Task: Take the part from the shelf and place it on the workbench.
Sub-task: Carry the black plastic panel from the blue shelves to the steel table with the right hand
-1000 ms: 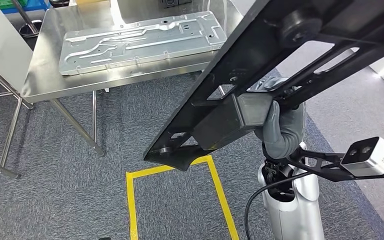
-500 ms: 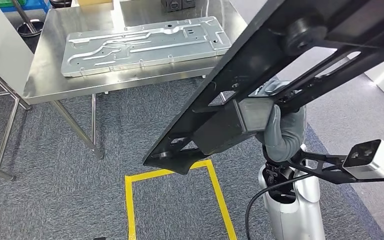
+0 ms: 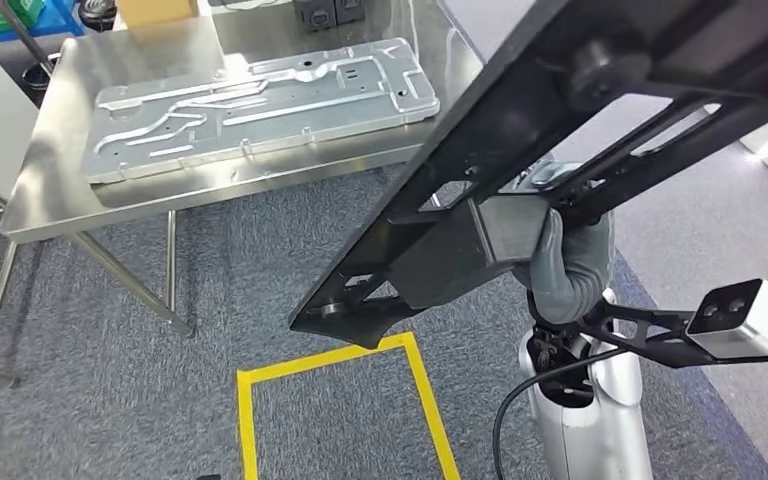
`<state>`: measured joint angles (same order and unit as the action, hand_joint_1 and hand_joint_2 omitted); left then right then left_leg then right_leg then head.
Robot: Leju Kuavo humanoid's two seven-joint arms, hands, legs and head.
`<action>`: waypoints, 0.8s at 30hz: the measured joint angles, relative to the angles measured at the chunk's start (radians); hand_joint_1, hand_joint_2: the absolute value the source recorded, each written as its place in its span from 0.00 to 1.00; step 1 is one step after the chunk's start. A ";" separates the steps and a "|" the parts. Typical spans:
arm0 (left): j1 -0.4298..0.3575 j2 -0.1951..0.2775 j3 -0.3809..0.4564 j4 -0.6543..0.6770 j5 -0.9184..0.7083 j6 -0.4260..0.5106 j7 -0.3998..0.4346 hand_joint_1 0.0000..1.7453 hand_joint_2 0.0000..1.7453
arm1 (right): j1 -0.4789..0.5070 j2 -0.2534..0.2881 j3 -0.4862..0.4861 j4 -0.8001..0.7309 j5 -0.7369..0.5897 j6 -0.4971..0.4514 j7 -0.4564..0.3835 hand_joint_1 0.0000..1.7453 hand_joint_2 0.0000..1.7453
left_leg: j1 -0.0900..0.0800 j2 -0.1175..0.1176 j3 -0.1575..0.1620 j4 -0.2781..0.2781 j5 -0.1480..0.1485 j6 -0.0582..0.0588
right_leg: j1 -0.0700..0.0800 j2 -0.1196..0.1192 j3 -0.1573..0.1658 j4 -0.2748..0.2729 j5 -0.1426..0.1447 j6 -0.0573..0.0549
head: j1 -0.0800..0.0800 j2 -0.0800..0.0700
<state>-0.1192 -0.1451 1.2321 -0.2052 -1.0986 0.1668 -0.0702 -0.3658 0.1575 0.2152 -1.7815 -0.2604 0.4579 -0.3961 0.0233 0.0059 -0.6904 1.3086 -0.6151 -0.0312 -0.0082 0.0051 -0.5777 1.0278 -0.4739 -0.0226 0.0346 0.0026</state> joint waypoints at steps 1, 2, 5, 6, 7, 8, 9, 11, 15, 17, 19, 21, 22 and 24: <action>0.003 0.000 0.000 0.000 0.000 0.000 0.000 0.00 1.00 | 0.000 0.000 0.000 0.000 0.000 0.001 0.000 1.00 1.00 | -0.003 0.000 -0.018 -0.006 -0.009 0.006 | 0.005 0.003 0.016 0.000 -0.012 -0.002 | 0.000 0.000; 0.004 0.000 0.000 0.000 0.000 0.000 0.000 0.00 1.00 | 0.000 0.000 0.000 0.000 0.000 0.002 0.000 1.00 1.00 | -0.007 -0.001 -0.023 -0.041 0.007 0.016 | 0.010 0.006 0.033 0.000 -0.025 -0.003 | 0.000 0.000; 0.007 0.003 0.002 0.000 0.000 0.000 0.000 0.00 1.00 | 0.000 0.000 0.000 0.000 0.000 0.003 0.000 1.00 1.00 | -0.030 -0.007 -0.006 -0.209 0.175 0.059 | 0.021 0.011 0.079 -0.001 -0.062 -0.001 | 0.001 0.000; 0.008 0.004 0.002 0.000 0.000 0.001 0.000 0.00 1.00 | 0.001 0.000 0.001 0.000 0.000 0.003 0.001 1.00 1.00 | -0.037 -0.009 0.001 -0.241 0.214 0.067 | 0.022 0.013 0.089 -0.003 -0.073 0.002 | 0.001 0.000; 0.008 0.005 0.003 0.000 0.000 0.001 0.000 0.00 1.00 | 0.000 0.000 0.001 -0.001 0.001 0.004 0.001 1.00 1.00 | -0.041 -0.011 0.006 -0.257 0.231 0.071 | 0.021 0.015 0.096 -0.001 -0.079 0.008 | 0.001 0.000; 0.007 0.004 0.003 0.000 0.000 0.001 0.000 0.00 1.00 | 0.000 0.000 0.001 -0.002 0.001 0.004 0.001 1.00 1.00 | -0.042 -0.012 0.016 -0.262 0.224 0.070 | 0.020 0.016 0.102 0.000 -0.080 0.013 | 0.001 0.000; 0.005 0.004 0.003 0.000 0.000 0.001 0.000 0.00 1.00 | -0.001 0.000 0.001 -0.005 0.001 0.004 0.001 1.00 1.00 | -0.040 -0.011 0.031 -0.272 0.222 0.071 | 0.020 0.014 0.107 0.008 -0.080 0.017 | 0.000 0.000; 0.000 0.004 0.003 0.000 0.000 0.001 -0.001 0.00 1.00 | -0.005 -0.001 0.001 -0.008 0.000 0.003 0.000 1.00 1.00 | -0.035 -0.012 0.062 -0.290 0.215 0.075 | 0.017 0.011 0.091 0.058 -0.078 0.026 | 0.003 0.000; -0.003 0.003 0.003 0.000 0.000 0.000 -0.001 0.00 1.00 | -0.004 -0.001 0.002 -0.010 0.000 0.004 0.001 1.00 1.00 | -0.029 -0.013 0.103 -0.302 0.189 0.076 | -0.001 0.005 -0.055 0.227 -0.155 0.055 | 0.004 0.000; -0.001 0.001 0.003 0.000 -0.001 0.000 -0.001 0.00 1.00 | 0.000 -0.003 0.002 -0.010 0.000 0.004 0.001 1.00 1.00 | -0.024 -0.014 0.128 -0.300 0.169 0.070 | -0.009 0.002 -0.093 0.209 -0.155 0.066 | 0.005 0.000; 0.000 -0.001 0.004 0.000 -0.001 -0.001 -0.001 0.00 1.00 | 0.000 -0.004 0.002 -0.010 0.000 0.004 0.001 1.00 1.00 | -0.019 -0.015 0.153 -0.297 0.146 0.061 | -0.014 -0.002 -0.090 0.103 -0.051 0.072 | 0.006 0.000; -0.002 -0.001 0.004 0.000 -0.001 -0.003 0.000 0.00 1.00 | 0.001 -0.005 0.003 -0.009 0.000 0.005 0.000 1.00 1.00 | -0.019 -0.016 0.166 -0.293 0.125 0.048 | -0.013 -0.006 -0.086 0.020 0.053 0.062 | 0.006 0.000; -0.004 -0.001 0.004 0.000 -0.001 -0.003 0.000 0.00 1.00 | 0.002 -0.006 0.003 -0.009 0.000 0.005 0.000 1.00 1.00 | -0.020 -0.016 0.169 -0.291 0.120 0.041 | -0.012 -0.006 -0.088 0.005 0.077 0.052 | 0.006 0.000; -0.006 -0.001 0.004 0.000 -0.001 -0.005 0.000 0.00 1.00 | 0.002 -0.006 0.002 -0.011 0.000 0.005 -0.003 1.00 1.00 | -0.020 -0.015 0.173 -0.287 0.114 0.028 | -0.010 -0.001 -0.084 0.003 0.076 0.032 | 0.005 0.000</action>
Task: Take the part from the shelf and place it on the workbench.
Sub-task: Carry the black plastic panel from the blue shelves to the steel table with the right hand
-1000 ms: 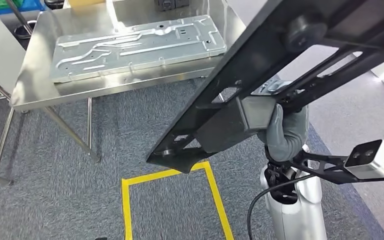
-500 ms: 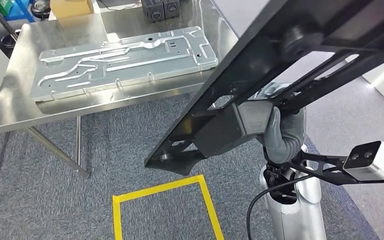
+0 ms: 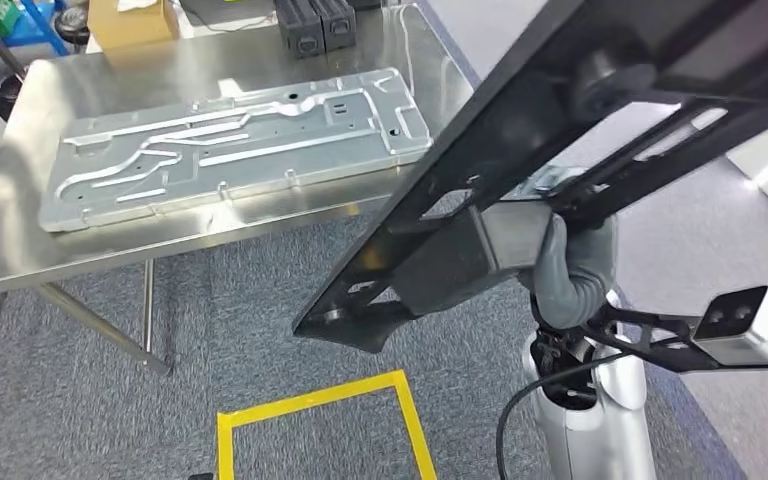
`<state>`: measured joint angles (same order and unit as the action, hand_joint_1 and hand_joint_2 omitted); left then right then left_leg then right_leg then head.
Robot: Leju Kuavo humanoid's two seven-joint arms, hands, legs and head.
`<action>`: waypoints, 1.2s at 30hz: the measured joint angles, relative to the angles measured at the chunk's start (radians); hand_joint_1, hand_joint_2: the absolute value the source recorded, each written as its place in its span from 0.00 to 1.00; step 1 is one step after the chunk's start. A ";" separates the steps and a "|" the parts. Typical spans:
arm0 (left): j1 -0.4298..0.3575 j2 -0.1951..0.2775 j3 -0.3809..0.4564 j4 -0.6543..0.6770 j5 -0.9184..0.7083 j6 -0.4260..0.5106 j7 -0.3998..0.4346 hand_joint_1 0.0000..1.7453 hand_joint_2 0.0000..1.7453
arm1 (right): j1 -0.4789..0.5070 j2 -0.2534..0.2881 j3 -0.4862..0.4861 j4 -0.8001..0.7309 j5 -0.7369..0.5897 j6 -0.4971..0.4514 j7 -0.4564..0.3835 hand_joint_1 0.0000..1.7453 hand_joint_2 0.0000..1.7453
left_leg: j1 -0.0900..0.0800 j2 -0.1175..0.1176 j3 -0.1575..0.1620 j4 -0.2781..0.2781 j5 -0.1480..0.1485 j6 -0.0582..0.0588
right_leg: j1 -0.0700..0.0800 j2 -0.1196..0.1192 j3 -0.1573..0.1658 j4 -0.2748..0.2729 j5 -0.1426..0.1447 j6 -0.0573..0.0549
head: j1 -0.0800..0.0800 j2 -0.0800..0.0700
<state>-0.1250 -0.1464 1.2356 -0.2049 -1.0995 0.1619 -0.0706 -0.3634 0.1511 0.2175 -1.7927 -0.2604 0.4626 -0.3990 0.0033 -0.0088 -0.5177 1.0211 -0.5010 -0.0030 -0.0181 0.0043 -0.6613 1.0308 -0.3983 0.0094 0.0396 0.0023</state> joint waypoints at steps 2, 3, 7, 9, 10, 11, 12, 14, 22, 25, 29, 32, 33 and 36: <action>-0.001 0.000 0.000 0.000 0.000 0.000 0.000 0.00 1.00 | -0.002 0.000 0.000 -0.004 0.000 0.001 -0.003 1.00 1.00 | 0.003 0.001 -0.007 0.030 -0.018 -0.010 | -0.002 0.001 0.012 -0.004 -0.006 -0.014 | -0.002 0.000; -0.002 0.000 0.000 0.000 0.000 0.000 -0.001 0.00 1.00 | -0.002 0.000 0.000 -0.006 0.001 0.002 -0.005 1.00 1.00 | 0.004 0.002 -0.027 0.073 -0.040 -0.013 | -0.003 0.000 0.019 -0.006 -0.009 -0.020 | -0.004 0.000; -0.001 0.000 0.000 0.000 0.000 0.000 -0.001 0.00 1.00 | -0.001 0.000 0.000 -0.008 0.016 0.003 -0.011 1.00 1.00 | 0.007 0.003 -0.145 0.271 -0.117 -0.018 | 0.001 -0.006 0.029 -0.006 -0.019 -0.030 | -0.011 0.000; 0.001 0.000 0.000 0.000 0.000 0.000 -0.001 0.00 1.00 | -0.001 0.000 0.000 -0.008 0.025 0.003 -0.014 1.00 1.00 | 0.007 0.005 -0.139 0.219 -0.067 -0.014 | 0.003 -0.011 0.035 -0.006 -0.024 -0.030 | -0.011 0.000; 0.000 0.000 0.000 0.000 0.000 0.000 -0.001 0.00 1.00 | -0.001 0.000 0.000 -0.008 0.030 0.002 -0.015 1.00 1.00 | 0.006 0.015 -0.113 0.152 -0.025 -0.009 | 0.004 -0.015 0.039 -0.005 -0.026 -0.028 | -0.011 0.000; -0.002 0.000 0.000 0.000 0.000 0.000 -0.001 0.00 1.00 | -0.001 0.000 0.000 -0.008 0.033 0.002 -0.016 1.00 1.00 | 0.003 0.031 -0.089 0.085 0.005 -0.004 | 0.006 -0.019 0.043 -0.004 -0.028 -0.026 | -0.011 0.000; -0.004 0.000 0.000 0.000 0.000 0.000 -0.002 0.00 1.00 | -0.001 0.000 0.000 -0.008 0.036 0.002 -0.017 1.00 1.00 | -0.001 0.046 -0.071 0.036 0.019 0.001 | 0.008 -0.024 0.045 -0.004 -0.030 -0.022 | -0.011 0.000; -0.007 0.000 0.000 0.000 0.000 0.000 -0.002 0.00 1.00 | -0.001 0.000 0.000 -0.008 0.040 0.002 -0.019 1.00 1.00 | -0.007 0.057 -0.064 0.005 0.024 0.010 | 0.011 -0.037 0.049 -0.004 -0.033 -0.010 | -0.011 0.000; -0.003 -0.001 0.000 0.000 0.001 0.000 -0.003 0.00 1.00 | -0.001 -0.001 0.001 -0.013 0.045 0.003 -0.022 1.00 1.00 | 0.000 -0.005 -0.061 -0.011 0.062 0.040 | 0.007 -0.010 -0.067 0.261 -0.180 0.021 | -0.009 0.000; -0.001 -0.001 0.000 0.000 0.001 0.000 -0.003 0.00 1.00 | -0.002 -0.002 0.001 -0.013 0.047 0.005 -0.022 1.00 1.00 | -0.002 -0.036 -0.060 -0.008 0.060 0.039 | 0.007 0.005 -0.025 0.171 -0.106 0.014 | -0.009 0.000; -0.002 -0.007 0.000 0.000 0.001 0.001 -0.004 0.00 1.00 | -0.005 -0.002 0.001 -0.014 0.049 0.005 -0.022 1.00 1.00 | -0.002 -0.071 -0.064 -0.004 0.056 0.025 | 0.011 0.051 0.060 -0.009 -0.046 -0.004 | -0.009 0.000; 0.002 -0.007 0.001 0.000 0.002 0.004 -0.005 0.00 1.00 | -0.008 -0.001 0.002 -0.015 0.049 0.004 -0.023 1.00 1.00 | -0.001 -0.067 -0.066 0.000 0.047 0.008 | 0.007 0.031 0.069 -0.025 -0.042 -0.017 | -0.011 0.000; 0.002 -0.007 0.001 0.000 0.004 0.005 -0.006 0.00 1.00 | -0.009 0.000 0.002 -0.015 0.048 0.004 -0.024 1.00 1.00 | -0.001 -0.051 -0.076 0.024 0.031 0.003 | 0.004 0.024 0.074 -0.031 -0.040 -0.022 | -0.014 0.000; 0.000 -0.007 0.002 0.000 0.008 0.006 -0.009 0.00 1.00 | -0.008 0.002 0.002 -0.015 0.040 0.000 -0.027 1.00 1.00 | 0.005 -0.009 -0.163 0.203 -0.056 -0.014 | 0.003 0.007 0.082 -0.036 -0.043 -0.030 | -0.021 0.000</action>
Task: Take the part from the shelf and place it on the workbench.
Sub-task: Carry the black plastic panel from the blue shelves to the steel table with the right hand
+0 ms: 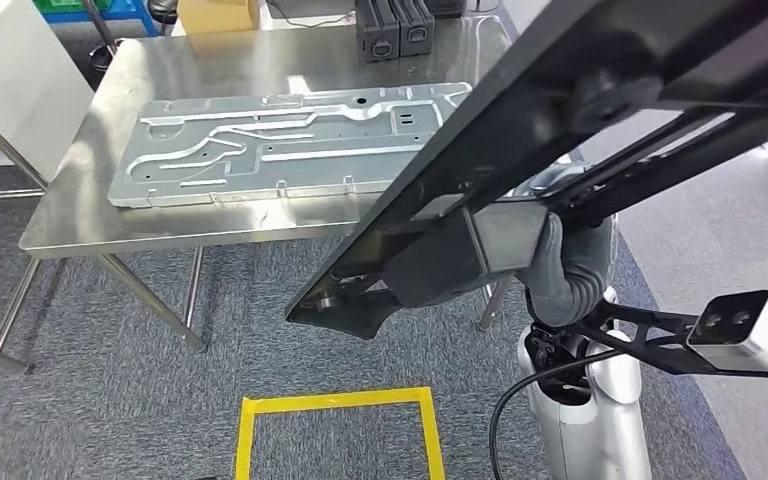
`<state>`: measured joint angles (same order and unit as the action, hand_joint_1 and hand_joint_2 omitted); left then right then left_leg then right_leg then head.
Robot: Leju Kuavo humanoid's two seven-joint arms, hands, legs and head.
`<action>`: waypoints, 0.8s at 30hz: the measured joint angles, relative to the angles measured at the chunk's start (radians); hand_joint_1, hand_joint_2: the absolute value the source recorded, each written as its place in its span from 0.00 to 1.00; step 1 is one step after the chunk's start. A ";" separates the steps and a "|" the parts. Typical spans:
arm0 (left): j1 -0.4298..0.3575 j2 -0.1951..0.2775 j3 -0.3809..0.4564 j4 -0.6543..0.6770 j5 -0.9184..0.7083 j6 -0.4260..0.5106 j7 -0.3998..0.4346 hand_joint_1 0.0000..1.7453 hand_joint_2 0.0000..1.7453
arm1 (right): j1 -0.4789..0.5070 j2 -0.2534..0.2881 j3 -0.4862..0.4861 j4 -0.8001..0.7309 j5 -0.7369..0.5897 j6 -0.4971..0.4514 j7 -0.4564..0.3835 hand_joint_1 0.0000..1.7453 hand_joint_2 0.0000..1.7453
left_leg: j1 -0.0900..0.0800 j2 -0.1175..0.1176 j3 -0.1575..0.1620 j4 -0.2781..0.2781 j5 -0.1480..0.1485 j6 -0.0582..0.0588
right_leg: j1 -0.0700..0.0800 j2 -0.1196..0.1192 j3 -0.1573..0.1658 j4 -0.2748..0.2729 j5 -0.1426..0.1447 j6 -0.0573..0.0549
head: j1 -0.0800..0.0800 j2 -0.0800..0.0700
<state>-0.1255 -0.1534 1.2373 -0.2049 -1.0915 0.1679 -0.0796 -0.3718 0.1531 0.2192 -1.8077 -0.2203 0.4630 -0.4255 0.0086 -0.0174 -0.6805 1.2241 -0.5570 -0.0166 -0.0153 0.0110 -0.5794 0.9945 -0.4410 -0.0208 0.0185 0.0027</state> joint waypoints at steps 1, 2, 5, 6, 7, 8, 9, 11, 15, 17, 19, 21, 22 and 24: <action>0.000 0.000 0.000 0.000 0.001 0.000 0.000 0.00 1.00 | 0.001 0.000 0.000 0.000 -0.001 -0.001 0.000 1.00 1.00 | 0.003 0.004 -0.028 0.053 -0.015 -0.005 | 0.000 -0.005 0.001 0.001 -0.002 0.000 | 0.000 0.000; 0.001 0.000 0.000 0.000 0.002 0.000 0.000 0.00 1.00 | 0.002 0.000 0.000 0.001 -0.002 -0.001 0.000 1.00 1.00 | 0.007 0.006 -0.041 0.072 -0.011 -0.009 | 0.000 -0.008 0.002 0.002 -0.004 0.002 | 0.000 0.000; 0.002 0.000 0.002 0.000 0.003 0.000 0.001 0.00 1.00 | 0.002 0.001 0.000 -0.002 -0.003 0.000 -0.003 1.00 1.00 | 0.015 0.014 0.028 -0.080 0.083 -0.014 | -0.003 -0.012 0.007 0.009 -0.015 0.013 | -0.001 0.000; 0.001 -0.001 0.004 0.000 0.003 0.000 0.001 0.00 1.00 | 0.002 0.001 0.000 -0.005 -0.003 0.000 -0.005 1.00 1.00 | 0.014 0.015 0.057 -0.141 0.106 -0.012 | -0.003 -0.013 0.007 0.015 -0.019 0.018 | -0.002 0.000; 0.001 -0.002 0.005 0.000 0.003 -0.001 0.002 0.00 1.00 | 0.002 0.001 0.000 -0.008 -0.004 0.000 -0.007 1.00 1.00 | 0.012 0.016 0.075 -0.181 0.117 -0.008 | -0.001 -0.013 0.005 0.018 -0.022 0.023 | -0.002 0.000; 0.001 -0.002 0.006 0.000 0.003 -0.001 0.002 0.00 1.00 | 0.002 0.002 0.000 -0.011 -0.004 0.001 -0.009 1.00 1.00 | 0.010 0.016 0.080 -0.195 0.116 -0.002 | 0.001 -0.014 0.003 0.020 -0.023 0.028 | -0.003 0.000; 0.001 -0.002 0.006 0.000 0.003 -0.001 0.001 0.00 1.00 | 0.002 0.002 0.000 -0.014 -0.003 0.001 -0.009 1.00 1.00 | 0.007 0.014 0.080 -0.196 0.116 0.005 | 0.002 -0.014 0.003 0.020 -0.024 0.033 | -0.004 0.000; 0.002 -0.003 0.007 0.000 0.002 -0.002 -0.001 0.00 1.00 | 0.004 0.003 0.000 -0.021 -0.002 0.003 -0.009 1.00 1.00 | 0.008 0.012 0.083 -0.201 0.117 0.020 | -0.001 -0.013 0.003 0.024 -0.031 0.045 | -0.004 0.000; -0.001 -0.003 0.007 0.000 0.002 -0.002 -0.004 0.00 1.00 | 0.005 0.003 0.000 -0.031 -0.001 0.004 -0.012 1.00 1.00 | 0.007 0.012 0.088 -0.208 0.118 0.042 | -0.006 -0.012 -0.092 0.220 -0.131 0.056 | 0.000 0.000; 0.000 -0.003 0.007 0.000 0.001 -0.003 -0.004 0.00 1.00 | 0.009 0.002 0.000 -0.031 -0.001 0.004 -0.012 1.00 1.00 | 0.003 0.011 0.089 -0.207 0.116 0.044 | -0.005 -0.012 -0.146 0.310 -0.150 0.056 | -0.001 0.000; 0.001 -0.003 0.007 0.000 0.000 -0.005 -0.004 0.00 1.00 | 0.009 0.002 0.000 -0.032 -0.001 0.004 -0.012 1.00 1.00 | -0.001 0.008 0.095 -0.207 0.112 0.045 | -0.003 -0.011 -0.126 0.248 -0.091 0.048 | -0.001 0.000; 0.001 -0.004 0.007 0.000 -0.001 -0.006 -0.003 0.00 1.00 | 0.007 0.002 0.000 -0.032 0.000 0.005 -0.012 1.00 1.00 | -0.006 0.004 0.102 -0.207 0.106 0.042 | 0.004 -0.011 -0.059 0.103 -0.022 0.033 | -0.001 0.000; 0.000 -0.005 0.007 0.000 -0.001 -0.006 -0.003 0.00 1.00 | 0.006 0.002 0.000 -0.032 0.001 0.005 -0.013 1.00 1.00 | -0.007 0.003 0.104 -0.206 0.104 0.039 | 0.007 -0.011 -0.035 0.054 -0.006 0.027 | -0.002 0.000; 0.001 -0.005 0.007 0.000 -0.001 -0.006 -0.003 0.00 1.00 | 0.005 0.002 0.000 -0.032 0.002 0.005 -0.014 1.00 1.00 | -0.008 0.003 0.105 -0.207 0.101 0.030 | 0.013 -0.011 -0.022 0.026 -0.005 0.022 | -0.003 0.000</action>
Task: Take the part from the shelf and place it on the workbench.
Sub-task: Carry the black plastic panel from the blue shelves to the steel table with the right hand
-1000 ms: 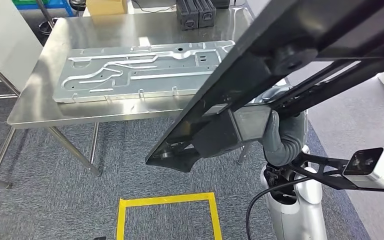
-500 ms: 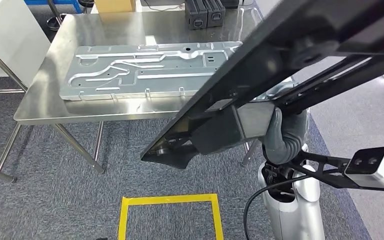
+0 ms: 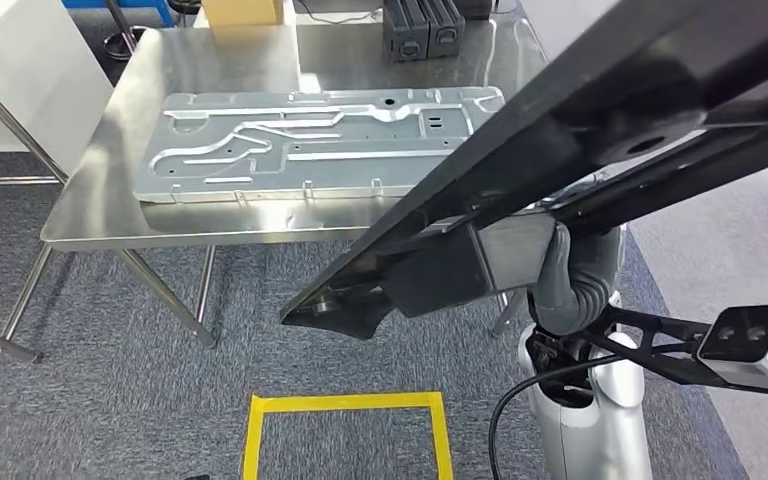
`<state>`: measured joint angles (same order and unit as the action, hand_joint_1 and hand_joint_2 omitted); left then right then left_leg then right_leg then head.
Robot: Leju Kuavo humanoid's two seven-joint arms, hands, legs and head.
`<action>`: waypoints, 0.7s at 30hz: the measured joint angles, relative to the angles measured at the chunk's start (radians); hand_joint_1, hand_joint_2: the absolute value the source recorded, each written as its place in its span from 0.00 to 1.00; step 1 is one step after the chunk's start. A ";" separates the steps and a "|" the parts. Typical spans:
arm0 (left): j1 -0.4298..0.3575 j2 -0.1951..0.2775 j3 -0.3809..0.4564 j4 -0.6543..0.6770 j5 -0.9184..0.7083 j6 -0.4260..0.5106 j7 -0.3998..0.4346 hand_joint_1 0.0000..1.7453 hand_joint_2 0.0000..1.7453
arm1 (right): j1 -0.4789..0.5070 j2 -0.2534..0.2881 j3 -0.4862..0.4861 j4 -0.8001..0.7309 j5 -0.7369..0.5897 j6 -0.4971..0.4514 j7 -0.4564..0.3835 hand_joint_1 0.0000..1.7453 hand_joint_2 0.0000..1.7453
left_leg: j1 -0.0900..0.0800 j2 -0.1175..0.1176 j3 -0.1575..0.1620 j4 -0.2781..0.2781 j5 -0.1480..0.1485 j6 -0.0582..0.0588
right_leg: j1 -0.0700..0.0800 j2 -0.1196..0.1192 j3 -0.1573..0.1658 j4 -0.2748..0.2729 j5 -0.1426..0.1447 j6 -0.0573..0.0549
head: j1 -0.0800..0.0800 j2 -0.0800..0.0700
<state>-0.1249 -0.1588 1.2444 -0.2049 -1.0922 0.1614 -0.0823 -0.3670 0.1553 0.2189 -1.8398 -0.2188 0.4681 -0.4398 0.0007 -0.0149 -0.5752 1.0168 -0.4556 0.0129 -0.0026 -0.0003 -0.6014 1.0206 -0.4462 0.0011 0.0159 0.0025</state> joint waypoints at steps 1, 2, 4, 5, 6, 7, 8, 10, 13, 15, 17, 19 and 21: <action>0.000 0.000 0.000 0.000 0.000 0.000 0.000 0.00 1.00 | 0.000 0.000 0.000 0.000 0.000 0.000 -0.001 1.00 1.00 | 0.000 0.000 0.002 -0.002 -0.001 -0.005 | -0.001 0.000 0.001 -0.003 0.001 -0.002 | 0.000 0.000; 0.000 0.001 0.000 0.000 0.000 0.000 0.000 0.00 1.00 | -0.001 0.000 0.000 0.000 0.001 0.000 -0.001 1.00 1.00 | 0.000 0.001 0.004 -0.001 -0.004 -0.011 | -0.004 0.000 0.005 -0.009 0.002 -0.005 | 0.000 0.000; -0.001 0.002 0.000 0.000 0.000 0.000 0.000 0.00 1.00 | -0.003 0.001 0.000 -0.001 0.001 0.000 -0.001 1.00 1.00 | 0.000 0.003 -0.013 0.046 -0.036 -0.020 | -0.011 -0.003 0.016 -0.022 0.004 -0.014 | -0.006 0.000; 0.000 0.002 0.000 0.000 0.000 0.000 0.000 0.00 1.00 | -0.003 0.001 0.000 -0.001 0.001 0.000 -0.001 1.00 1.00 | 0.003 0.005 -0.039 0.101 -0.066 -0.024 | -0.012 -0.006 0.020 -0.024 0.004 -0.018 | -0.009 0.000; 0.000 0.002 0.000 0.000 0.000 0.000 0.000 0.00 1.00 | -0.003 0.001 0.000 -0.001 0.002 0.000 -0.001 1.00 1.00 | 0.006 0.006 -0.073 0.170 -0.097 -0.028 | -0.012 -0.007 0.022 -0.024 0.002 -0.021 | -0.012 0.000; 0.001 0.002 0.000 0.000 0.000 0.000 0.000 0.00 1.00 | -0.002 0.001 0.000 0.000 0.002 0.000 -0.001 1.00 1.00 | 0.008 0.007 -0.107 0.235 -0.120 -0.032 | -0.012 -0.007 0.023 -0.024 0.001 -0.022 | -0.013 0.000; 0.002 0.002 0.000 0.000 0.000 0.000 0.000 0.00 1.00 | -0.001 0.001 0.000 0.000 0.003 0.000 -0.001 1.00 1.00 | 0.010 0.007 -0.130 0.276 -0.126 -0.035 | -0.011 -0.007 0.024 -0.023 -0.001 -0.022 | -0.013 0.000; 0.004 0.003 0.000 0.000 0.000 0.000 0.000 0.00 1.00 | -0.001 0.001 0.000 0.001 0.005 0.000 -0.002 1.00 1.00 | 0.014 0.008 -0.123 0.242 -0.082 -0.039 | -0.012 -0.006 0.028 -0.020 -0.006 -0.019 | -0.013 0.000; 0.003 0.004 0.000 0.000 0.000 0.002 0.000 0.00 1.00 | -0.001 0.001 0.000 0.000 0.009 0.000 -0.005 1.00 1.00 | 0.016 0.011 -0.035 0.049 0.009 -0.035 | -0.011 -0.004 0.034 -0.010 -0.019 -0.007 | -0.014 0.000; 0.003 0.004 0.000 0.000 0.000 0.002 0.000 0.00 1.00 | -0.002 0.001 0.000 0.000 0.014 0.000 -0.008 1.00 1.00 | 0.012 0.010 -0.019 0.012 0.011 -0.026 | -0.008 -0.004 0.031 -0.006 -0.022 0.003 | -0.014 0.000; 0.004 0.004 0.000 0.000 0.000 0.002 0.000 0.00 1.00 | -0.002 0.001 0.000 0.000 0.020 0.000 -0.011 1.00 1.00 | 0.011 0.008 -0.021 0.009 0.014 -0.014 | -0.009 -0.004 0.029 -0.006 -0.024 0.013 | -0.015 0.000; 0.003 0.004 0.000 0.000 0.000 0.002 0.000 0.00 1.00 | -0.003 0.001 0.000 -0.001 0.025 0.000 -0.012 1.00 1.00 | 0.013 0.008 -0.018 0.002 0.017 0.000 | -0.012 -0.003 0.015 0.026 -0.047 0.022 | -0.014 0.000; 0.002 0.003 0.000 0.000 0.000 0.002 0.000 0.00 1.00 | -0.003 0.001 0.000 -0.002 0.030 0.000 -0.013 1.00 1.00 | 0.013 0.008 -0.016 -0.001 0.017 0.008 | -0.013 -0.002 -0.039 0.137 -0.103 0.028 | -0.013 0.000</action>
<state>-0.1233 -0.1554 1.2448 -0.2048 -1.0924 0.1631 -0.0824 -0.3705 0.1563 0.2192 -1.8417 -0.1892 0.4677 -0.4525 0.0138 -0.0066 -0.5915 1.0158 -0.4384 0.0213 -0.0154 -0.0028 -0.6400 1.1579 -0.5495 0.0290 0.0033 0.0026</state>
